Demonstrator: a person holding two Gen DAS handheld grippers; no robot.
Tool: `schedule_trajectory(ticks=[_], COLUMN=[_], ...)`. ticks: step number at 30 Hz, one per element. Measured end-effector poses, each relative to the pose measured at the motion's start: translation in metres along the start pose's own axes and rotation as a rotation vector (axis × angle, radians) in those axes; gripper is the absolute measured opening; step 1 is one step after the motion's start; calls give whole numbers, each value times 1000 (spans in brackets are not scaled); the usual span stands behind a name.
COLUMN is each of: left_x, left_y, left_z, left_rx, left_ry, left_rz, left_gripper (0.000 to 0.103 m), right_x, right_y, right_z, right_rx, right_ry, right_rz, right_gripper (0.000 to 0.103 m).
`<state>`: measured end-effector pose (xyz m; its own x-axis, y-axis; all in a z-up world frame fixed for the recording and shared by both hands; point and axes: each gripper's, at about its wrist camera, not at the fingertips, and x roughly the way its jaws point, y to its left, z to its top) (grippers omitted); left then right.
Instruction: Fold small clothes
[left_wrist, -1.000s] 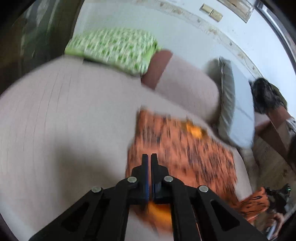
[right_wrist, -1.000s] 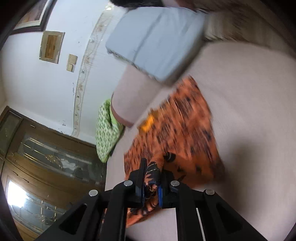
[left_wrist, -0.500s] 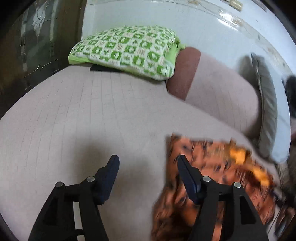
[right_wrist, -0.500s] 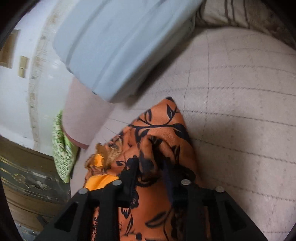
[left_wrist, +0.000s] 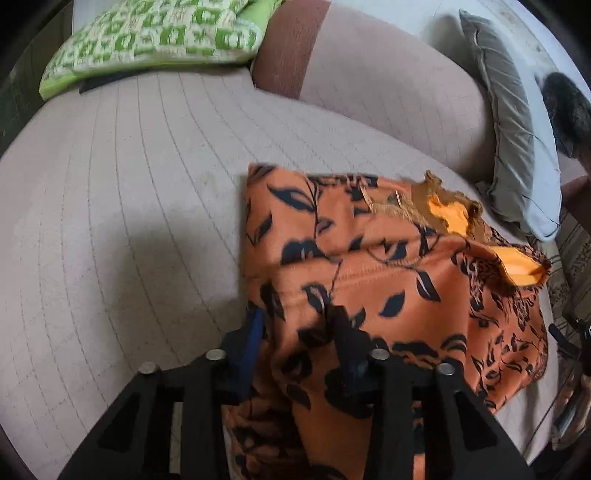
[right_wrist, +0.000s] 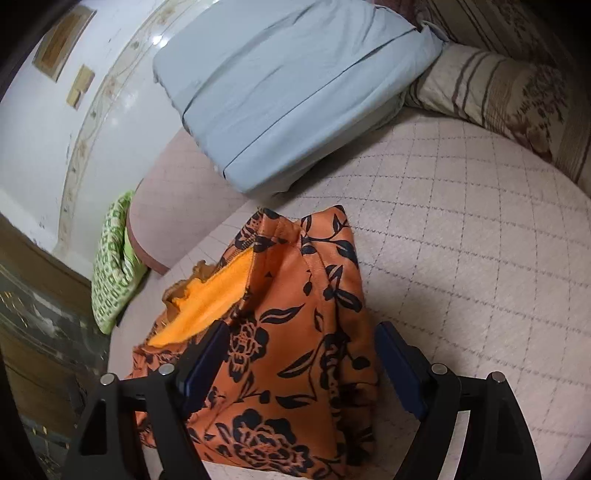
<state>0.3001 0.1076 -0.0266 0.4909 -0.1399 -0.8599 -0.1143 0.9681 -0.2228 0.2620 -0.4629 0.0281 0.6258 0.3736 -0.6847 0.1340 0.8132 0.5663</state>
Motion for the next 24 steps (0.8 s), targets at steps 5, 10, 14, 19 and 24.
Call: schedule_trajectory(ticks=[5,10,14,19,24], left_x=[-27,-60,-34,26,31], left_y=[-11,-25,-42,-35,-23], left_z=[18,52,68,66,65], left_rx=[90,146,256,248,209], left_ry=[-161,-337,-376,-239,-225], left_rz=[90,95,206,271,270], left_gripper=[5,5,5,6,8], right_x=[13,27,43,74,93], right_y=[5,28,50,63,60], right_z=[17,35,41,38,43], right_rx=[-65,-253,-431,-564,-544], right_ry=[14,19,26,81,110], right_rz=[-39,-133,-188,-235,-280], right_gripper=[84,84,84,82,15])
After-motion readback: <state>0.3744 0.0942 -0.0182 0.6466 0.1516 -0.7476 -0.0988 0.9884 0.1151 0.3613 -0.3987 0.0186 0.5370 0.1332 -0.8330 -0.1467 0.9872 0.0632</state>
